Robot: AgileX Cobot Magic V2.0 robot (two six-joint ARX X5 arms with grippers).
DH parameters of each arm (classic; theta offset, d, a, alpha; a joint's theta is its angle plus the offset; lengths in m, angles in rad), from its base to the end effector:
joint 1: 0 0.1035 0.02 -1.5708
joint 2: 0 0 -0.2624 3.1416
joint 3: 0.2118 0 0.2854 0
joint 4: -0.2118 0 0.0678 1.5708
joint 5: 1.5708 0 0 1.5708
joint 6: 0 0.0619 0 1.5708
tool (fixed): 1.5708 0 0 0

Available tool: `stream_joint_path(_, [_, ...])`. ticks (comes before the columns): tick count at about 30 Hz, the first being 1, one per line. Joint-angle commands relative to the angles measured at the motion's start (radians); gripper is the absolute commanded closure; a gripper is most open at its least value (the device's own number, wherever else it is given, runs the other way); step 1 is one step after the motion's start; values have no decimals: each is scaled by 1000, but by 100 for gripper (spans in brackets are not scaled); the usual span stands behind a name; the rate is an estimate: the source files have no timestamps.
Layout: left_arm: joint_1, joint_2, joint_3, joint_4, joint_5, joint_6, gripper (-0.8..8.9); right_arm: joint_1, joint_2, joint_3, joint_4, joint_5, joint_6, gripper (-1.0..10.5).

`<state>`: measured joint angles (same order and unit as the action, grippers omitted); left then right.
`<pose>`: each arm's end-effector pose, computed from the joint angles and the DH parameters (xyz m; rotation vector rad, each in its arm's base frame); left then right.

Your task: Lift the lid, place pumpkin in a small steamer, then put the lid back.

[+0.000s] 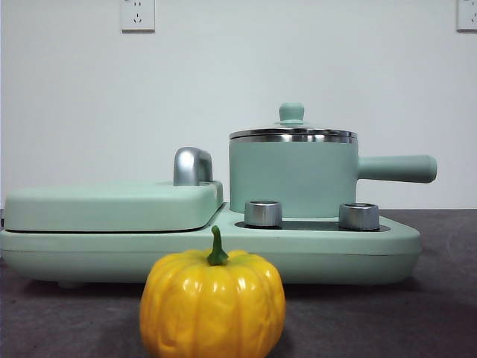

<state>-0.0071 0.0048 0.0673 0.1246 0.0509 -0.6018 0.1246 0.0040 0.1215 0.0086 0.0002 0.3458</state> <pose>0.1597 -0.0043 0.2062 -0.5957 -0.1640 -0.1123 0.1551 0.0194 0.2132 0.3528 -0.1032 0.1448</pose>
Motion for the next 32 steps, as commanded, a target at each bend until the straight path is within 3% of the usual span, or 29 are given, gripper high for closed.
stream_joint_path(1, [0, 1, 74, -29, 1, 19, 804, 4, 1, 58, -18, 1, 5, 933])
stream_joint_path(11, [0, 114, 389, -363, 1, 200, 804, 4, 109, 323, -238, 1, -76, 934])
stream_joint_path(19, [0, 285, 589, -470, 3, 289, 804, 4, 271, 485, -307, -30, -154, 934])
stream_joint_path(32, [-2, 612, 764, -636, 219, 535, 804, 5, 556, 595, -386, -193, -365, 934])
